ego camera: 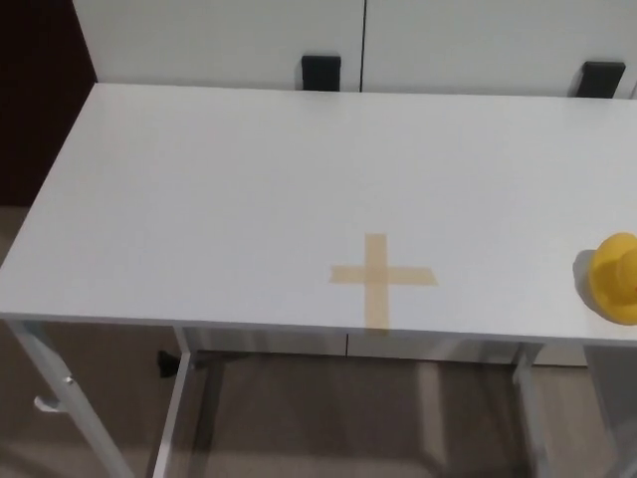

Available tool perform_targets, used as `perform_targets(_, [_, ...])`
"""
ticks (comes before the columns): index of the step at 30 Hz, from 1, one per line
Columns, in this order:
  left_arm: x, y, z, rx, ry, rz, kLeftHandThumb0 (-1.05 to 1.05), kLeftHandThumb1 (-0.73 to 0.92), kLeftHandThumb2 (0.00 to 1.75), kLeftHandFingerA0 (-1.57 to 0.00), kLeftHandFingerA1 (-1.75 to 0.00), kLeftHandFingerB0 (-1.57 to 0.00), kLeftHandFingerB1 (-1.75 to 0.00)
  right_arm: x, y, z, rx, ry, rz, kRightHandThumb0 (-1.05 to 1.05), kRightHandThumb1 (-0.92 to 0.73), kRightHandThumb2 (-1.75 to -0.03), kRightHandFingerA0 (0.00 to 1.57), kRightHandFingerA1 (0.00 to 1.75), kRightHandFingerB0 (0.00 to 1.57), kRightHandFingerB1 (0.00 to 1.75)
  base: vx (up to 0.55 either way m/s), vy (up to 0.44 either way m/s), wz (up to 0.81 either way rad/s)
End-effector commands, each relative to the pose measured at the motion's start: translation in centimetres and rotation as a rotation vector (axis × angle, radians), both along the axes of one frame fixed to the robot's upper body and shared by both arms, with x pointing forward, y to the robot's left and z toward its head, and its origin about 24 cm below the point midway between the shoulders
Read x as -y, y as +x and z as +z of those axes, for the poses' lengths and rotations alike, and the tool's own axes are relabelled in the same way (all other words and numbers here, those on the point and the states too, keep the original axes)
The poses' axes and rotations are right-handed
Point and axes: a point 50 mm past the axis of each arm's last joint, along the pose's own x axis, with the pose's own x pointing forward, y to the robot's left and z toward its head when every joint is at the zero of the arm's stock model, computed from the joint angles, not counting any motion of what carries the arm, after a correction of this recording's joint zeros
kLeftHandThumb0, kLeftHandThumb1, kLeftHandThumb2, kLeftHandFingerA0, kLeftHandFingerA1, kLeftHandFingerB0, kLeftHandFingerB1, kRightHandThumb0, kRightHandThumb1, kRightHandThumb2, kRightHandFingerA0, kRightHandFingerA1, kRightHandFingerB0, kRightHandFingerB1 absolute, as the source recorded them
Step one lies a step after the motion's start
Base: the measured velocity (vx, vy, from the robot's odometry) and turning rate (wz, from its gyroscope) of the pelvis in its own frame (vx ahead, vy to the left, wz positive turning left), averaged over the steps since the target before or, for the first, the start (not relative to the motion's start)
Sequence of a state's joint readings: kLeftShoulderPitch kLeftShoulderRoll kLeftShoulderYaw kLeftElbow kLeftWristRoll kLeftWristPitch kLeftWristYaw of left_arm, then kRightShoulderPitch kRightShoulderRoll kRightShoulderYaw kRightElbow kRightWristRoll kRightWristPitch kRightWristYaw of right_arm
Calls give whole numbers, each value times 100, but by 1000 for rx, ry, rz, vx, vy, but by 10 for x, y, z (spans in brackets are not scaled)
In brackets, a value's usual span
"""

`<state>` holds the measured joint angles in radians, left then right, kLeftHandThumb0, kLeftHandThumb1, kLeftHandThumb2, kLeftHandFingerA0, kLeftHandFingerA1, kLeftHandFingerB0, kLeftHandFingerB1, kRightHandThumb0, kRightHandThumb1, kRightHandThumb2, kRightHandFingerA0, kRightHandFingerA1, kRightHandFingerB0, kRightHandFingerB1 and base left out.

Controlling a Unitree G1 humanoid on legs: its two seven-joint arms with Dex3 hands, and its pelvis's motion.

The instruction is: The robot uses its right hand to push the yellow duck toy to the center of the white desk.

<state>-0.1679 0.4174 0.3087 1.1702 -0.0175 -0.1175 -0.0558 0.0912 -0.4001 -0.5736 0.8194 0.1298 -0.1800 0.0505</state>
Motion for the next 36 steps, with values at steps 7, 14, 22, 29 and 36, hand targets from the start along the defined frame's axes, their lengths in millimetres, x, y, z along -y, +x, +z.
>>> perform_targets(7, [-6, 0, 6, 57, 3, -9, -7, 67, 73, -81, -58, -74, -55, 21, 56, 87, 366, -75, -9, -57, -75, -62, 36, 65, 35, 45, 0, 0, 0])
perform_targets(14, [-6, -2, 5, 53, -2, -10, -6, 69, 72, -82, -59, -74, -56, 10, 98, 140, 470, -160, 41, -72, -74, -62, 50, 63, 45, 53, 3, 0, 1])
perform_targets(22, [-6, -5, 3, 29, 1, -30, -7, 68, 73, -80, -56, -73, -55, -37, 149, 150, 476, -175, 313, -51, -66, -104, 37, 59, 22, 51, 0, 0, 0])
perform_targets(29, [-6, -12, -1, -3, -17, -16, -10, 69, 70, -81, -56, -75, -54, -62, 169, 129, 427, -134, 452, -61, -69, -108, 36, 60, 18, 49, 0, 0, 0])
perform_targets(36, [-5, -12, -4, -31, -10, -9, -7, 70, 69, -80, -57, -75, -56, -90, 188, 96, 338, -70, 511, -77, -92, -71, 42, 50, 34, 42, 0, 0, 0])
